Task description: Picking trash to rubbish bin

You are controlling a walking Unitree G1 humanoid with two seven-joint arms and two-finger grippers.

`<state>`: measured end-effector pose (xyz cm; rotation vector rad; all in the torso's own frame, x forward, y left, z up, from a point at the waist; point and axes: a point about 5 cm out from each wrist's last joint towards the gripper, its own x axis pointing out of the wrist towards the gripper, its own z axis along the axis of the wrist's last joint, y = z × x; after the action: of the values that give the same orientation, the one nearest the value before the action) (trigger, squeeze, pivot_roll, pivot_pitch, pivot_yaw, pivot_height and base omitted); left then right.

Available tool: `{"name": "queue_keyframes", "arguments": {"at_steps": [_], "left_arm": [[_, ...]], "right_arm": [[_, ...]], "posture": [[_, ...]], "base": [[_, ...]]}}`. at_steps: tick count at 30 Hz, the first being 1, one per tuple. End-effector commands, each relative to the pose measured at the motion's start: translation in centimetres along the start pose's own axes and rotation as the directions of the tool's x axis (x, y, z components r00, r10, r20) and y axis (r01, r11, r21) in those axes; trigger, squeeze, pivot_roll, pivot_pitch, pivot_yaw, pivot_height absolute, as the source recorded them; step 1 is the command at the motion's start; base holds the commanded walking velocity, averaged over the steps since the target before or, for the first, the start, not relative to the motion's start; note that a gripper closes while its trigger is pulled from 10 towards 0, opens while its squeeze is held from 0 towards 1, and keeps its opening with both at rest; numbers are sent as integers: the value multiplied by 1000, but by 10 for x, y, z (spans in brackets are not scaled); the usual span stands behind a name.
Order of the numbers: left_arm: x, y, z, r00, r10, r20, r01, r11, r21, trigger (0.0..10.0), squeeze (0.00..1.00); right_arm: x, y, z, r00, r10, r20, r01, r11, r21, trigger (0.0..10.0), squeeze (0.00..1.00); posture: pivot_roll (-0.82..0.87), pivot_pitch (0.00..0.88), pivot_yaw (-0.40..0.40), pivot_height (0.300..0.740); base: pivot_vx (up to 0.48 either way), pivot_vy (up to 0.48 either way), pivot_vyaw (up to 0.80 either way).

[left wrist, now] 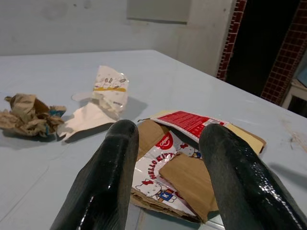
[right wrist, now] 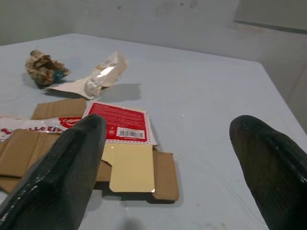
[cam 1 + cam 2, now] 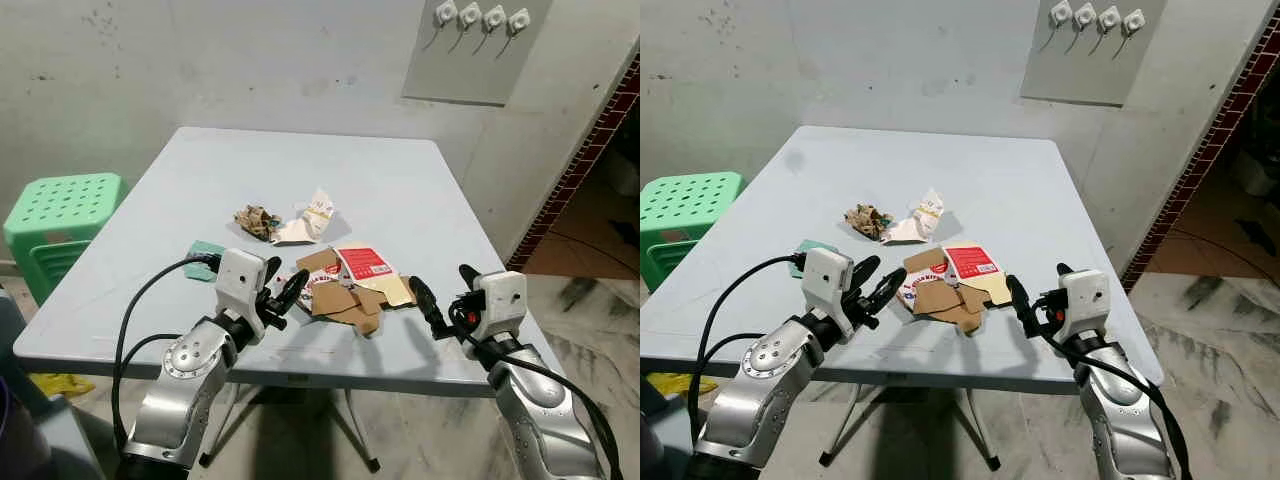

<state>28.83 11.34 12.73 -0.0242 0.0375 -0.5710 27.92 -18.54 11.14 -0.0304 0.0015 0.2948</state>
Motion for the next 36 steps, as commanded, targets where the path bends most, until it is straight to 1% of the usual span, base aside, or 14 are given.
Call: {"name": "queue_keyframes", "arguments": {"at_steps": [1,2,3,4,5,6,9,16,19,23,29,32,33,36], "left_arm": [[2,-3,7,999,-46,7,45,998,38,10000,0],[2,-3,7,999,-54,5,54,998,45,10000,0],[2,-1,7,998,-61,1,61,997,54,10000,0],[2,0,7,998,-61,0,61,996,58,10000,0],[2,2,8,999,-52,0,52,997,64,10000,0],[3,7,9,1000,-29,1,29,997,75,10000,0],[4,12,11,1000,-6,10,6,998,66,10000,0],[3,12,14,1000,-19,23,17,998,67,10000,0],[4,12,14,999,-22,29,21,998,51,10000,0],[4,11,14,999,-29,29,27,998,58,10000,0],[4,16,14,999,-27,17,25,997,75,10000,0],[3,25,15,1000,-11,7,10,995,99,10000,0],[2,32,17,1000,6,6,-7,994,106,10000,0],[1,40,20,999,32,9,-33,994,102,10000,0]], "right_arm": [[3,-2,8,1000,5,19,-4,999,-44,10000,1000],[3,-3,8,1000,1,14,0,998,-58,10000,1000],[4,-4,9,1000,1,15,0,998,-59,10000,592],[4,-4,9,1000,3,20,-2,998,-56,10000,592],[4,-4,10,1000,1,25,1,998,-62,10000,0],[4,-4,10,1000,-1,31,3,997,-73,10000,0],[2,-3,6,1000,-8,30,10,998,-68,10000,0],[3,-1,5,1000,-4,25,5,997,-71,10000,0],[4,-3,7,1000,2,31,0,997,-74,10000,0],[7,-5,9,999,-3,32,6,997,-82,10000,0],[19,-7,17,999,10,40,-7,996,-87,10000,0],[29,-8,24,999,16,47,-11,995,-99,10000,0],[35,-8,29,998,27,54,-21,993,-114,10000,0],[41,-8,35,997,45,67,-36,992,-123,10000,0]], "posture": [[-12,14,-61,740],[-12,15,-60,740],[-12,12,-60,740],[-12,12,-60,740],[-12,13,-59,740],[-12,11,-57,740],[-13,10,-55,740],[-11,7,-52,740],[-10,5,-52,740],[-10,4,-55,740],[-7,0,-56,740],[-4,3,-60,740],[0,8,-62,740],[3,12,-69,740]], "base": [[0,0,0],[0,0,0],[0,0,0],[0,0,0],[0,0,0],[0,0,0],[0,0,0],[0,0,0],[0,0,0],[0,0,0],[0,0,0],[0,0,0],[0,0,0],[0,0,0]]}}
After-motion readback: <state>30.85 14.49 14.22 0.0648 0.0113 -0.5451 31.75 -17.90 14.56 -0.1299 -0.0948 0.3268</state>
